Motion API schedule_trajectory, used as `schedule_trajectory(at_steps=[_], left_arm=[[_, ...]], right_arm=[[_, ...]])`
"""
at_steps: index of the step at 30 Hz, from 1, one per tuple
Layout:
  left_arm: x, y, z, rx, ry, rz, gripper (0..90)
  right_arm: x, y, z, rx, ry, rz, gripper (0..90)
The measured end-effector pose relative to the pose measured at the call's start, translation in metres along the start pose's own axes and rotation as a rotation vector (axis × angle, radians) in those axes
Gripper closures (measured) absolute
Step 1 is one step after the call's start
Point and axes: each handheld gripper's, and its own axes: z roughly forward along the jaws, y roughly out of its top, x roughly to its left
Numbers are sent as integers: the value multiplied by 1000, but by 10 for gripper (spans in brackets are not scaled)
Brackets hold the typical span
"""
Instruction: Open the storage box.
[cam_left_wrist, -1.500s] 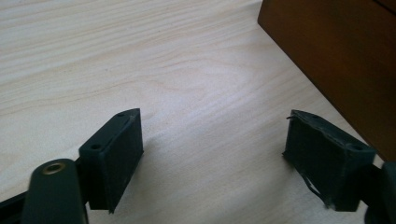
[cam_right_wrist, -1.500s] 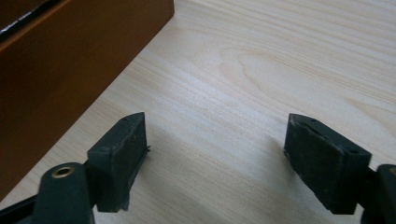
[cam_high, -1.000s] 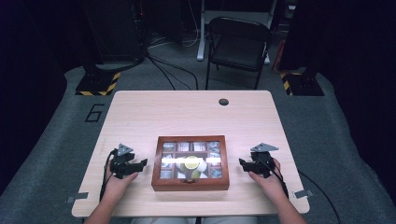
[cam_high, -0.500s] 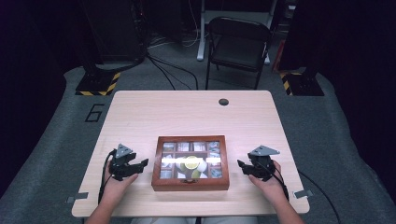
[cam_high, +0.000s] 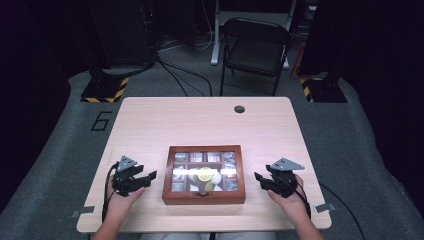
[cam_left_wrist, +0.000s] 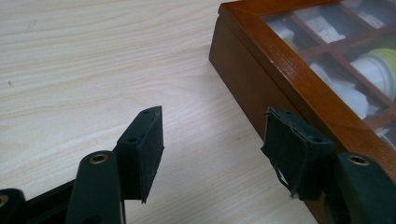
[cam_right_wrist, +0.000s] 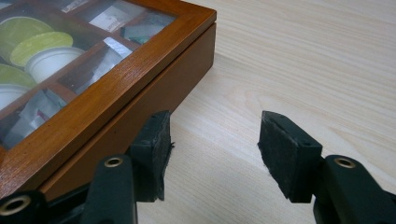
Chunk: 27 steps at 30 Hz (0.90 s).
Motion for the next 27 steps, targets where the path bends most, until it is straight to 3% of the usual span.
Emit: schedule_trajectory(at_steps=[10,15,20,27], left_arm=[[-8,-1,-9,-10,-16,-3,351],[-13,-3,-13,-8,-3,16,339],[-15,-4,-17,-17,-10,9,307],[-19,-5,-21,-26,-34,11,330]], right_arm=[[1,-2,-2,35,23,-16,487],[9,2,-9,3,22,-55,448],[16,-2,-16,-15,49,-41,427],[20,-5,-23,-46,64,-28,430]])
